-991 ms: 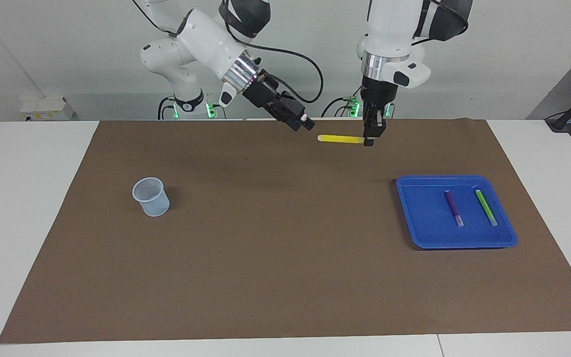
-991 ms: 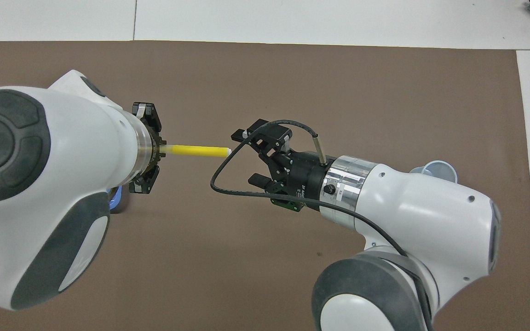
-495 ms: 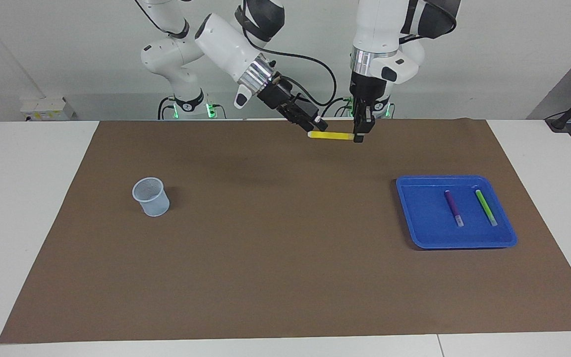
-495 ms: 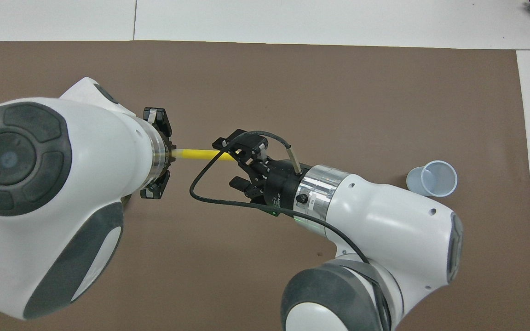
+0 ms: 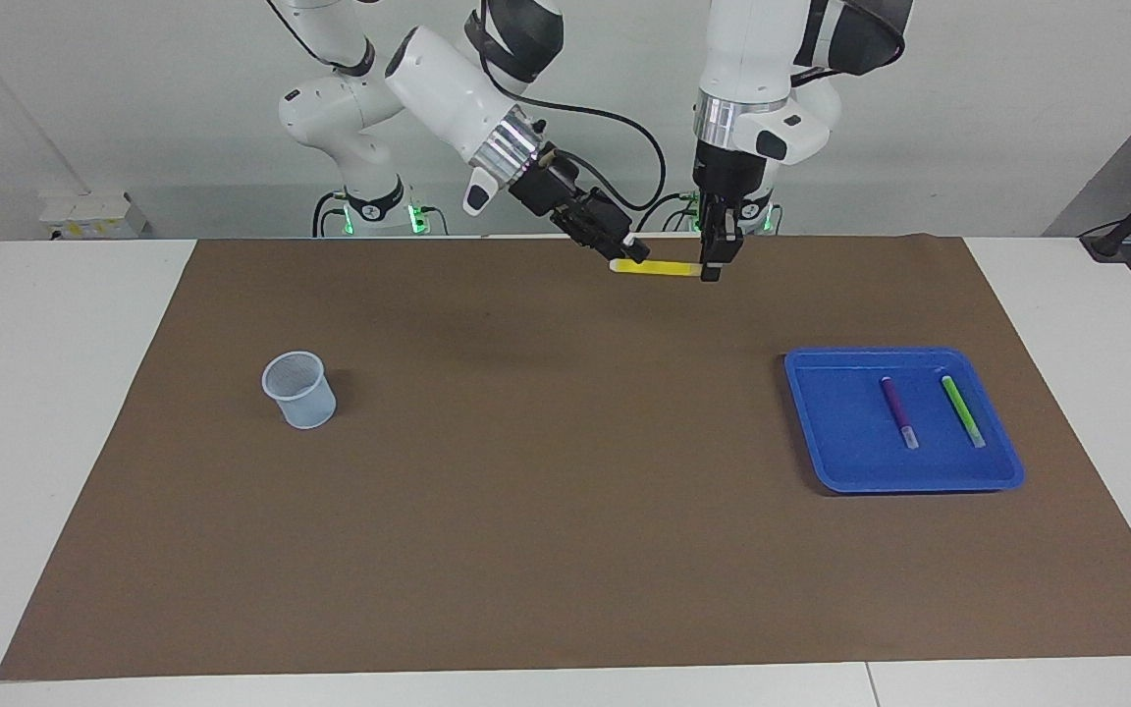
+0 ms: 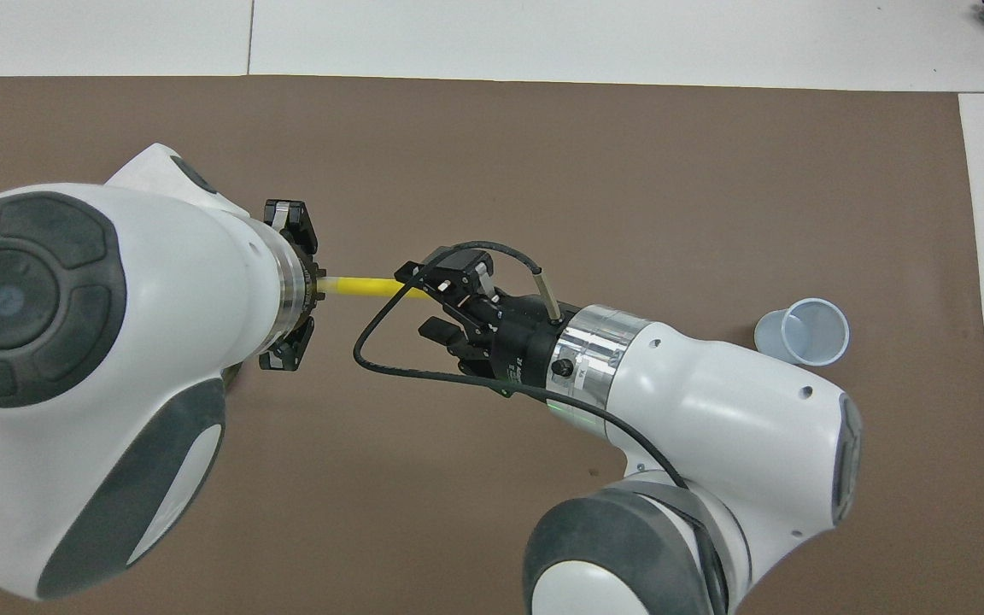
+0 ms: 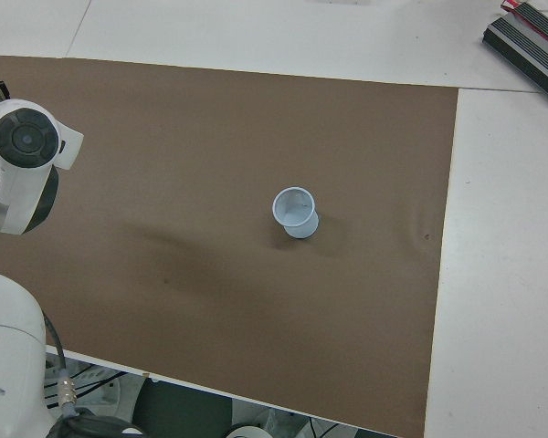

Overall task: Transfer and insert pens with both arms
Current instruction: 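Close the right gripper on the free end of the yellow pen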

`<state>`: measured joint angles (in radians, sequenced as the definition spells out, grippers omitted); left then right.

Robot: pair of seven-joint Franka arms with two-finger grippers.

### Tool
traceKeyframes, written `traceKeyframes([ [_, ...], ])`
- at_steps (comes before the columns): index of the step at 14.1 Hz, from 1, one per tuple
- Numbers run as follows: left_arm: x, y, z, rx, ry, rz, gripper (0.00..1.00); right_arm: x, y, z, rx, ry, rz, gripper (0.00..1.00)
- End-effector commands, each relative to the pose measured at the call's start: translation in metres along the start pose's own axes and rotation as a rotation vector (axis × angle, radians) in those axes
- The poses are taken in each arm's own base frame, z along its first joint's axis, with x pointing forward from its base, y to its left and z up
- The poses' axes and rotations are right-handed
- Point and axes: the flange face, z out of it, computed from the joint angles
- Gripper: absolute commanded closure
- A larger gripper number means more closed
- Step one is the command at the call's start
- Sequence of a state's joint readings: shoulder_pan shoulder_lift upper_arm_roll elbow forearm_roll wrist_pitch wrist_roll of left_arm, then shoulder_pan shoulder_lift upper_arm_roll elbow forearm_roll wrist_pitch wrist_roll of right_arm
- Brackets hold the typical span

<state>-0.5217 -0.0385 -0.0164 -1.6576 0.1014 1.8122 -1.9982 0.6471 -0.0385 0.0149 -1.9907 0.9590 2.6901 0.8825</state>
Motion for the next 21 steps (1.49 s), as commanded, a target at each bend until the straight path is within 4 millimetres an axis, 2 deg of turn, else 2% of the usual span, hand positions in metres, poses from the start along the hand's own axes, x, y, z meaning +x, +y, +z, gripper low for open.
traceKeyframes([
  [1,0.0037,-0.0122,-0.0090,-0.010,0.018,-0.008,1.00,0.0014,-0.0032,-0.0002,0.018,-0.002,0.014,0.43],
  [11,0.0041,-0.0146,-0.0106,-0.006,0.020,-0.009,1.00,0.0007,-0.0031,0.0000,0.018,-0.002,0.012,0.57],
  [17,0.0043,-0.0148,-0.0121,-0.007,0.020,-0.009,1.00,0.0001,-0.0032,0.0001,0.020,-0.001,-0.012,0.84],
  [19,0.0044,-0.0150,-0.0120,-0.006,0.020,-0.009,1.00,0.0009,-0.0033,-0.0002,0.021,0.000,-0.023,0.87],
  [21,0.0043,-0.0165,-0.0138,-0.006,0.020,-0.010,1.00,-0.0002,-0.0039,-0.0002,0.022,-0.001,-0.029,0.95],
])
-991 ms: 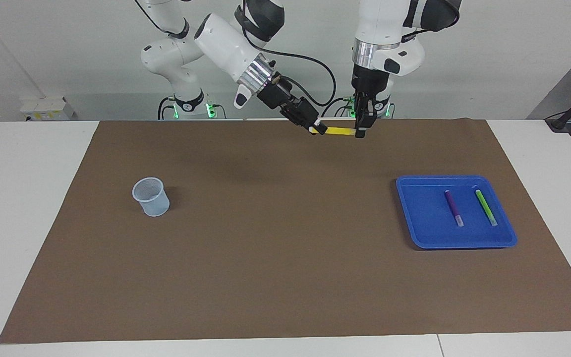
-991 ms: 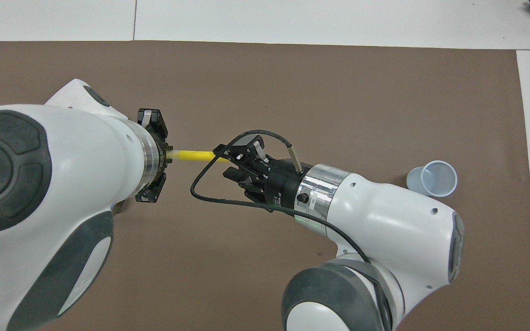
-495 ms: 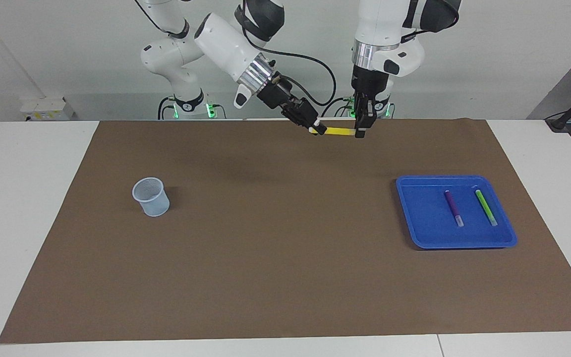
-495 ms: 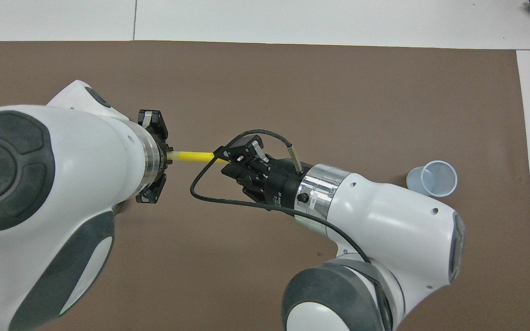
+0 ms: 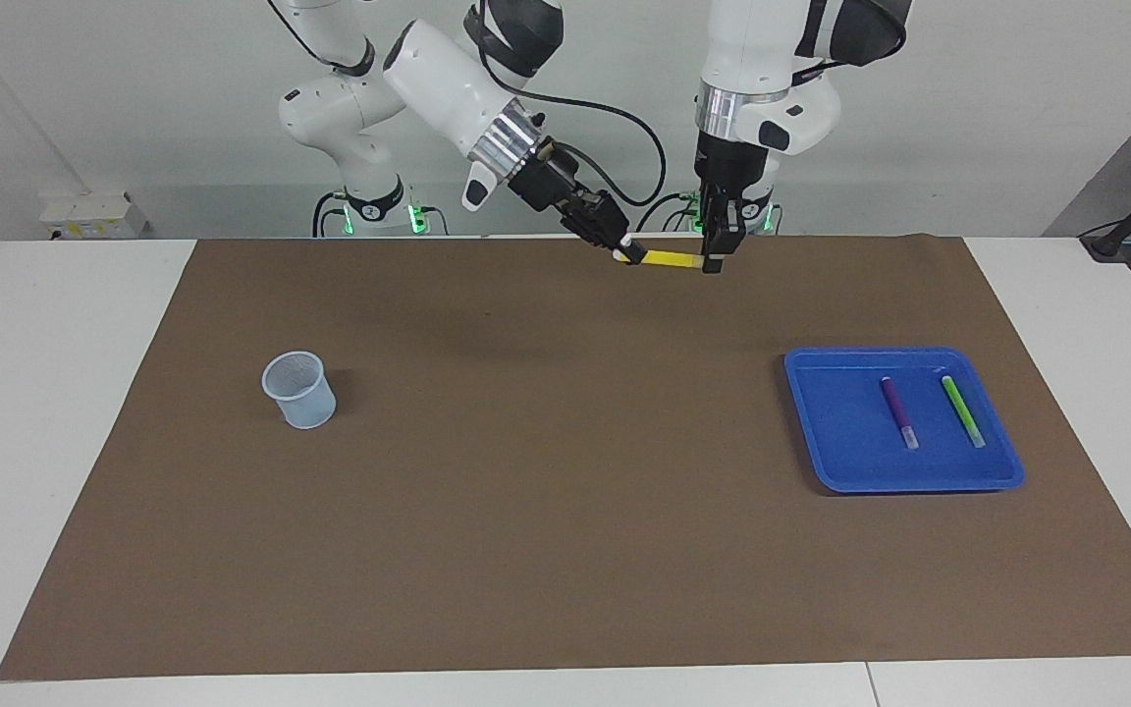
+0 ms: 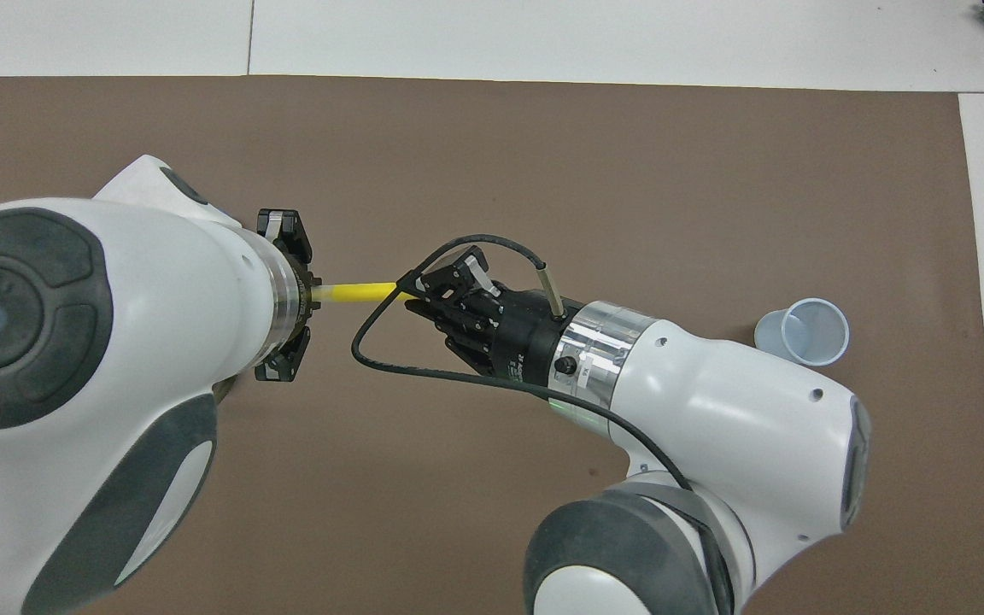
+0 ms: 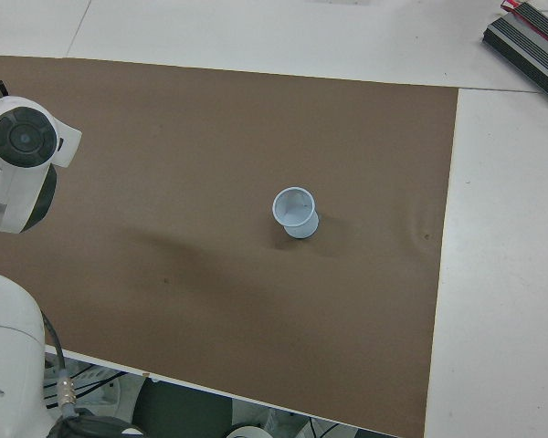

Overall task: Transfer and insert pens with both arms
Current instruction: 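Close the right gripper on the free end of the yellow pen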

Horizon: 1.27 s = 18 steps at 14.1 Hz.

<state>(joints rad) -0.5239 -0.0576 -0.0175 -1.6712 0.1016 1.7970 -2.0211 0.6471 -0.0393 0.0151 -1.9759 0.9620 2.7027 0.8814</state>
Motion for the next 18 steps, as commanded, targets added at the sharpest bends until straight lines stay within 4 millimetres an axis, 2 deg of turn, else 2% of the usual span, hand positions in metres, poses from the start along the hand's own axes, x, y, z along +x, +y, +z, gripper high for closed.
traceKeyframes([
  [1,0.0032,-0.0098,-0.0098,-0.014,0.016,0.012,1.00,0.0028,0.0038,0.0041,-0.002,-0.004,-0.024,0.97],
  [6,-0.0016,-0.0146,-0.0083,-0.011,0.017,0.049,0.98,0.0032,0.0031,0.0036,-0.001,-0.005,-0.020,1.00],
  [7,-0.0016,-0.0146,-0.0083,-0.011,0.017,0.062,0.71,0.0024,0.0033,0.0039,-0.001,-0.006,-0.021,1.00],
  [8,-0.0015,-0.0147,-0.0081,-0.009,0.017,0.066,0.51,0.0024,0.0033,0.0039,-0.002,-0.006,-0.021,1.00],
  [10,-0.0016,-0.0146,-0.0083,-0.011,0.017,0.066,0.26,0.0032,0.0031,0.0036,-0.001,-0.005,-0.020,1.00],
  [11,-0.0017,-0.0145,-0.0084,-0.012,0.016,0.066,0.23,0.0024,0.0033,0.0039,-0.001,-0.006,-0.021,1.00],
  [15,-0.0007,-0.0144,-0.0092,-0.013,0.016,0.066,0.22,0.0037,0.0033,0.0036,-0.004,-0.007,-0.022,1.00],
  [18,0.0045,-0.0132,-0.0125,-0.020,0.015,0.061,0.22,0.0083,0.0072,0.0026,-0.066,-0.054,-0.151,1.00],
])
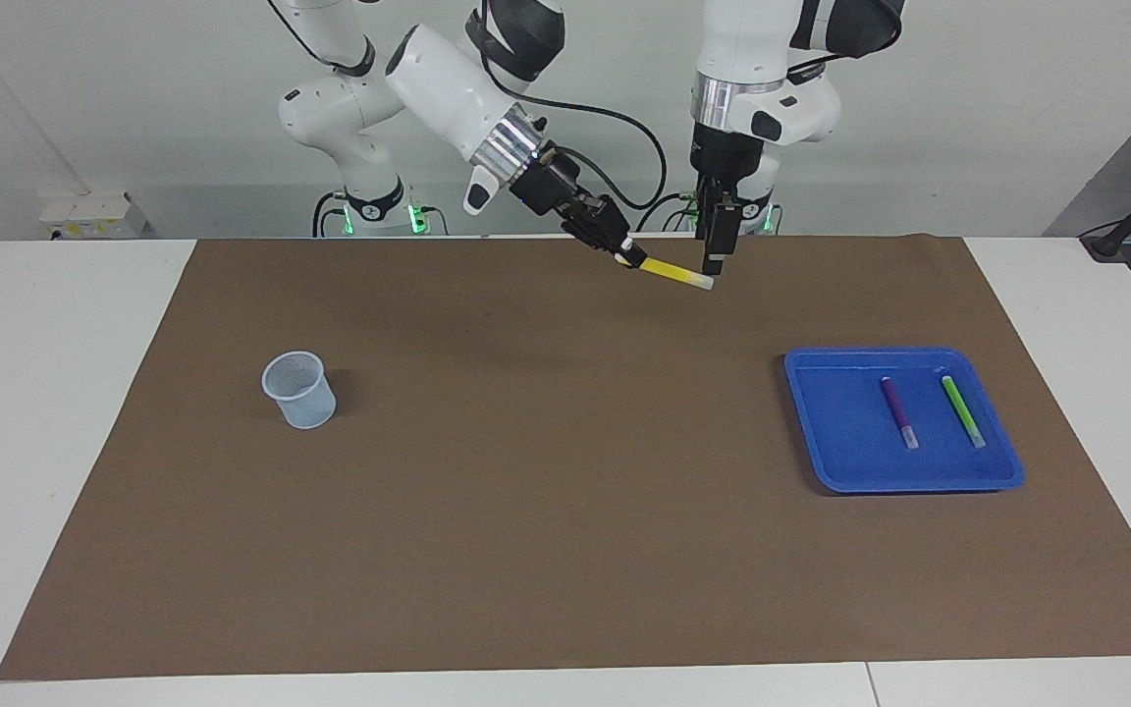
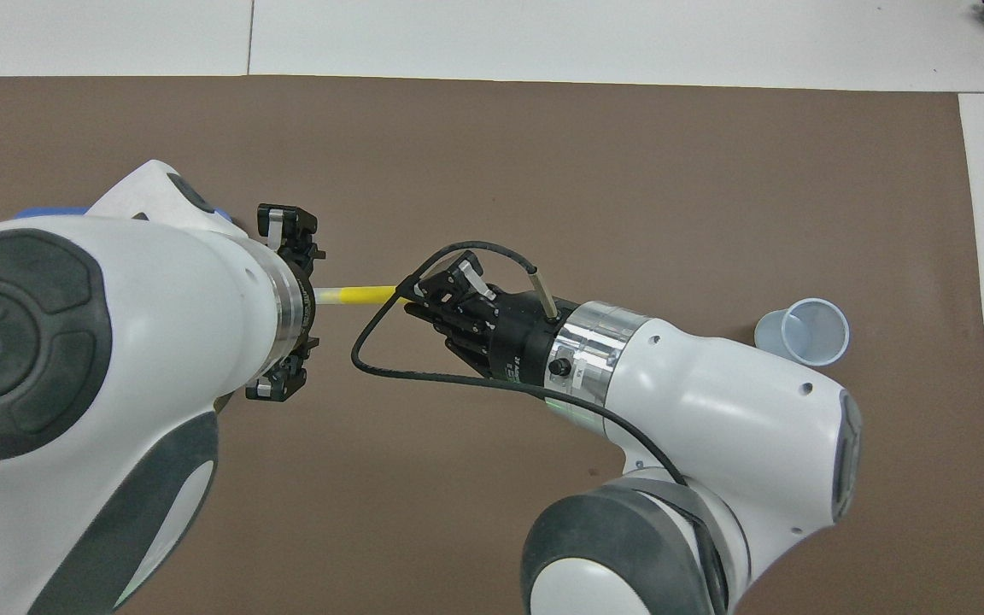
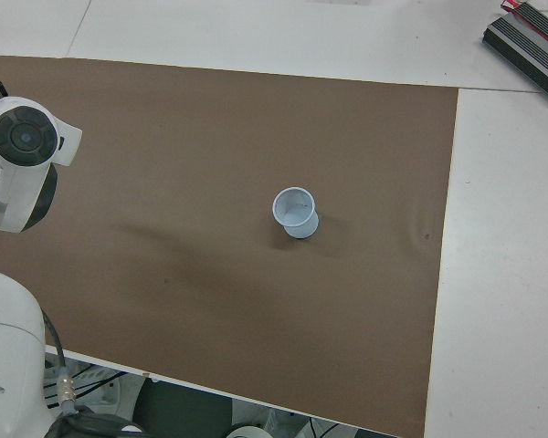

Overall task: Transfer and insert pens with both arms
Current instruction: 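Open the left gripper while the right gripper carries the pen away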

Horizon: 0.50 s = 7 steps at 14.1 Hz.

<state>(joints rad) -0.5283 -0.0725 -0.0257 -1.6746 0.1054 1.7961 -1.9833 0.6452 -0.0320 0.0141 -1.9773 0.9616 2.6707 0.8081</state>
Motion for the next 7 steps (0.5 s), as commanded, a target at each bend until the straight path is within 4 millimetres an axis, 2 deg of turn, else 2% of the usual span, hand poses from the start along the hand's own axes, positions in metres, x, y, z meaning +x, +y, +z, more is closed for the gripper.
traceKeyframes([
  [1,0.012,-0.007,-0.004,-0.006,0.018,0.026,0.22,0.019,0.005,-0.009,-0.071,-0.061,-0.124,1.00],
  [4,0.037,-0.006,0.006,0.014,0.027,0.171,0.22,0.043,0.014,-0.019,-0.205,-0.084,-0.300,1.00],
  [7,0.067,-0.004,0.016,0.039,-0.007,0.345,0.24,0.057,0.023,-0.030,-0.359,-0.113,-0.510,1.00],
])
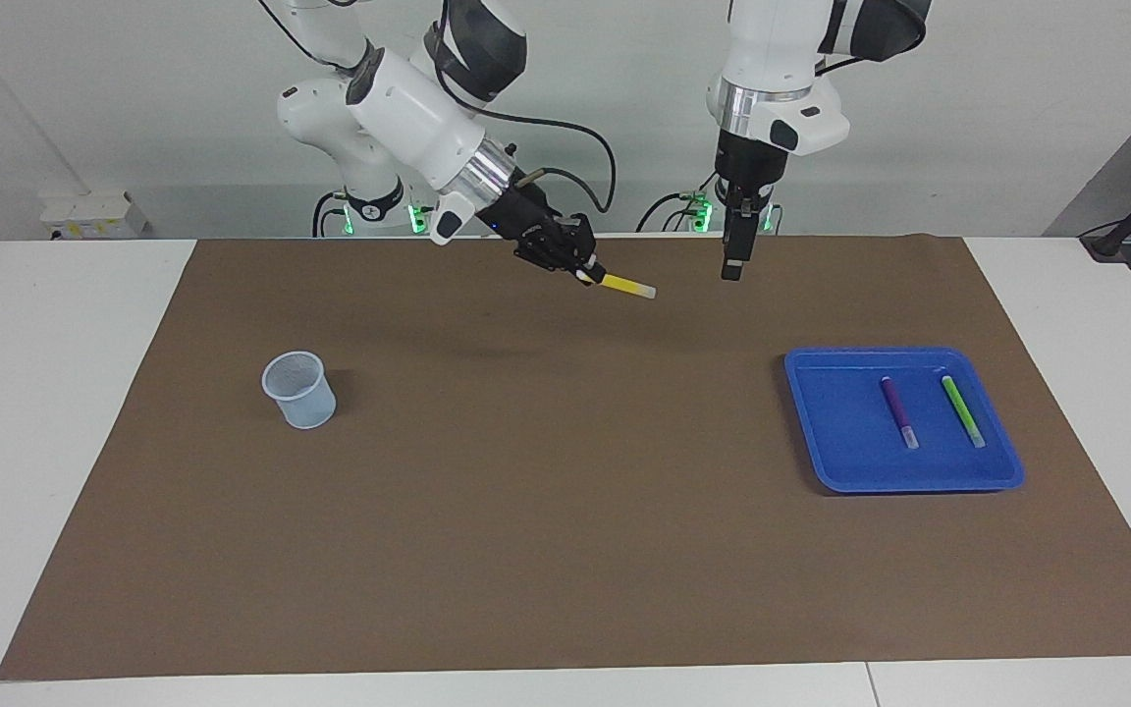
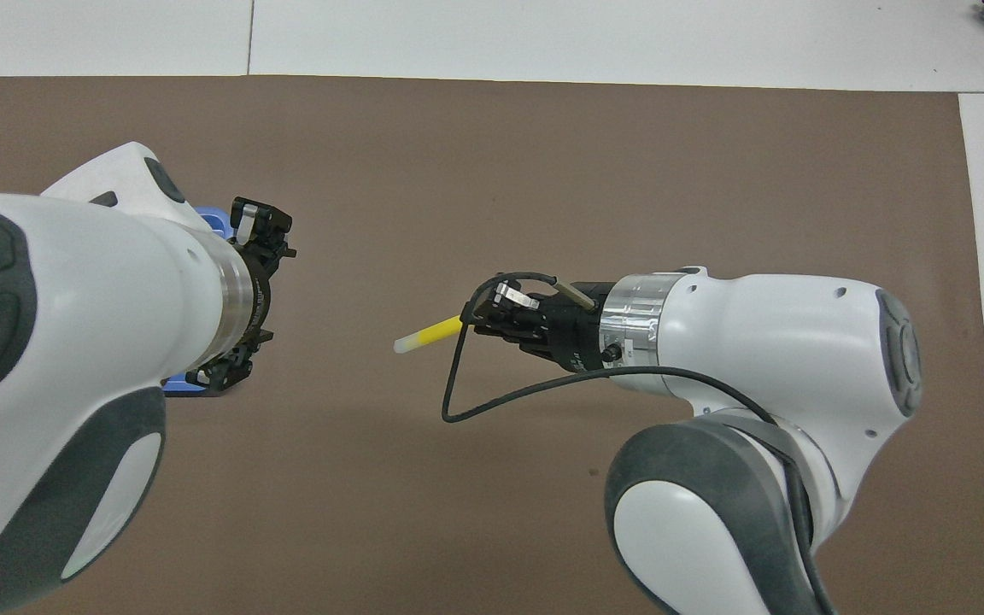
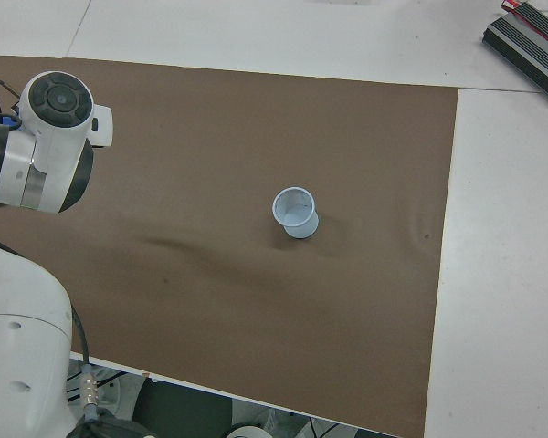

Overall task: Transfer and insert pens with both arms
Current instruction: 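Open the left gripper while the right gripper carries the pen away, then lower the yellow pen into the cup while the left gripper descends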

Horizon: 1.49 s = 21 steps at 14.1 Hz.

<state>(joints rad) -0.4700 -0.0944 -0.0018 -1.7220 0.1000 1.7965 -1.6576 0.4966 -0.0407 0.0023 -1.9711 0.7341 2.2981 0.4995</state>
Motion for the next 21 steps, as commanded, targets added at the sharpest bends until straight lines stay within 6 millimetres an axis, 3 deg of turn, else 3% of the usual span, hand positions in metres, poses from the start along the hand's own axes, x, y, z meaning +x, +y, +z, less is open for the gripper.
traceKeyframes([
  [1,0.031,-0.016,0.006,0.011,-0.040,0.177,0.24,0.005,0.013,-0.014,-0.118,-0.030,-0.187,1.00],
  [7,0.108,-0.046,0.030,0.016,-0.137,0.584,0.27,0.028,0.061,-0.044,-0.462,-0.134,-0.584,1.00],
  [12,0.179,-0.087,0.052,-0.016,-0.174,0.842,0.29,0.055,0.091,-0.094,-0.709,-0.266,-0.867,1.00],
  [17,0.220,-0.113,0.102,-0.021,-0.166,1.010,0.30,0.095,0.136,-0.137,-0.831,-0.329,-1.058,1.00],
  [19,0.234,-0.117,0.119,-0.019,-0.170,1.054,0.30,0.100,0.159,-0.148,-0.843,-0.364,-1.109,1.00],
  [21,0.251,-0.118,0.135,-0.017,-0.171,1.083,0.30,0.108,0.177,-0.145,-0.848,-0.306,-1.148,1.00],
])
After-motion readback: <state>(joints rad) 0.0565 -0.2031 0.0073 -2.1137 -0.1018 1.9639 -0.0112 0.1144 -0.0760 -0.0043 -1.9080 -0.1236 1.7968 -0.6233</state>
